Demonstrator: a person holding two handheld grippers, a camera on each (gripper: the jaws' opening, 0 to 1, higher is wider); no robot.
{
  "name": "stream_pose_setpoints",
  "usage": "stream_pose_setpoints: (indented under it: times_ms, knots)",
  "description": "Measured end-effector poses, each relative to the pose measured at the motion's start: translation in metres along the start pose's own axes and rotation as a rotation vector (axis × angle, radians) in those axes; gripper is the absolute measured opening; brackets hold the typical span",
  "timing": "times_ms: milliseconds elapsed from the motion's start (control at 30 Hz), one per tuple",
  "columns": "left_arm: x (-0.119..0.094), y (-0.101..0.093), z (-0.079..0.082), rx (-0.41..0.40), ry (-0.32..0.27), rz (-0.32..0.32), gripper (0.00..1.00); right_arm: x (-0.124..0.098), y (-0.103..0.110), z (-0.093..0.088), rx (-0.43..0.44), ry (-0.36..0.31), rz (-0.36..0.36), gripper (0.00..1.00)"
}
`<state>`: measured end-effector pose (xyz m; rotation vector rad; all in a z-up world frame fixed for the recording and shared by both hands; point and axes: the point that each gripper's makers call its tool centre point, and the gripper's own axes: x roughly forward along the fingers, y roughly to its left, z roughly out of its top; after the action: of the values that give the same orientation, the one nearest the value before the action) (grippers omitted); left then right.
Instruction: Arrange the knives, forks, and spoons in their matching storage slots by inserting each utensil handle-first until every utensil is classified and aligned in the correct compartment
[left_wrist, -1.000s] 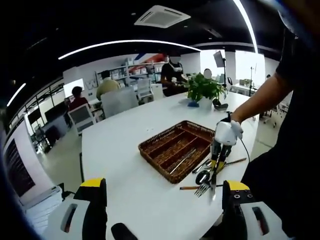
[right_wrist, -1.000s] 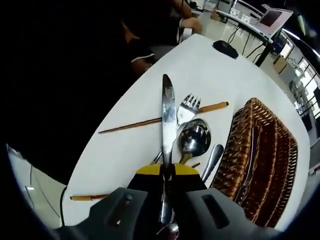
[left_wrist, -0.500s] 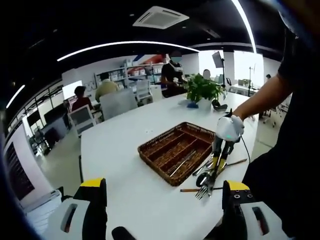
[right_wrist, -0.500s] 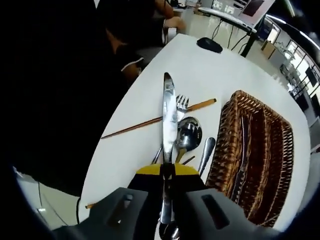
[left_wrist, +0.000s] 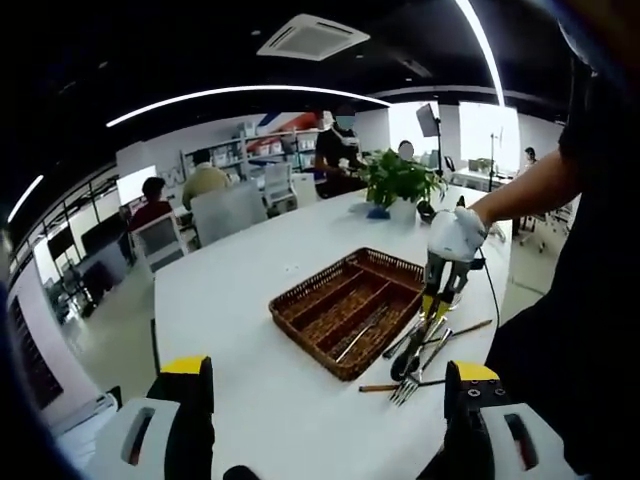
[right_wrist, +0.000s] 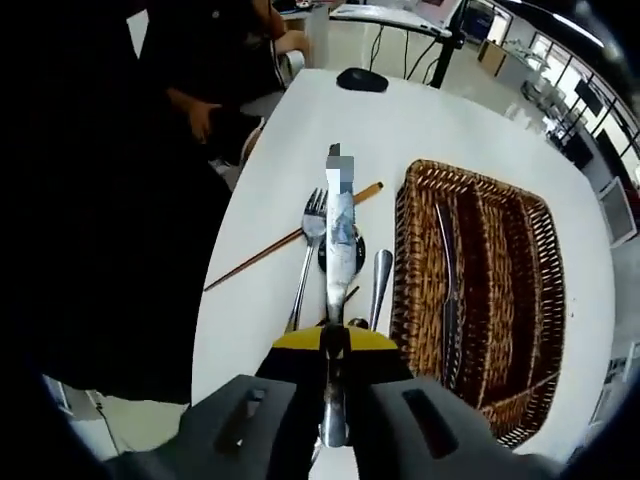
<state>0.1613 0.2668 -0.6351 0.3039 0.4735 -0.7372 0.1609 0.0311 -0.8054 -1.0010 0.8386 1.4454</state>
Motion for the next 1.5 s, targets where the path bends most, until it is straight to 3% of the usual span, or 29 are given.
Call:
stream_pose_setpoints:
  times_ms: [233,533,733,967,1100,1500]
  knots:
    - [0.004,-0.002,0.004,0.010,0.002,-0.009,1.00,-0.018,-0.005,-0.003,0.036,0.047,-0.018,0.03]
    - [0.012,-0.006,0.010,0.016,-0.006,-0.032,1.00,-0.057,-0.019,0.000,0.103,0.079,-0.089,0.03]
    - [0.016,-0.011,0.014,-0.054,-0.044,-0.059,1.00,-0.082,-0.028,0.002,0.137,0.089,-0.139,0.03]
    - [0.016,-0.015,0.015,-0.067,-0.032,-0.072,1.00,-0.103,-0.030,0.017,0.140,0.097,-0.159,0.03]
    - [0.016,-0.015,0.019,-0.068,-0.041,-0.072,1.00,-0.112,-0.032,0.017,0.113,0.140,-0.167,0.03]
    - [0.021,-0.016,0.021,-0.065,-0.044,-0.065,1.00,-0.129,-0.044,0.022,0.089,0.144,-0.188,0.03]
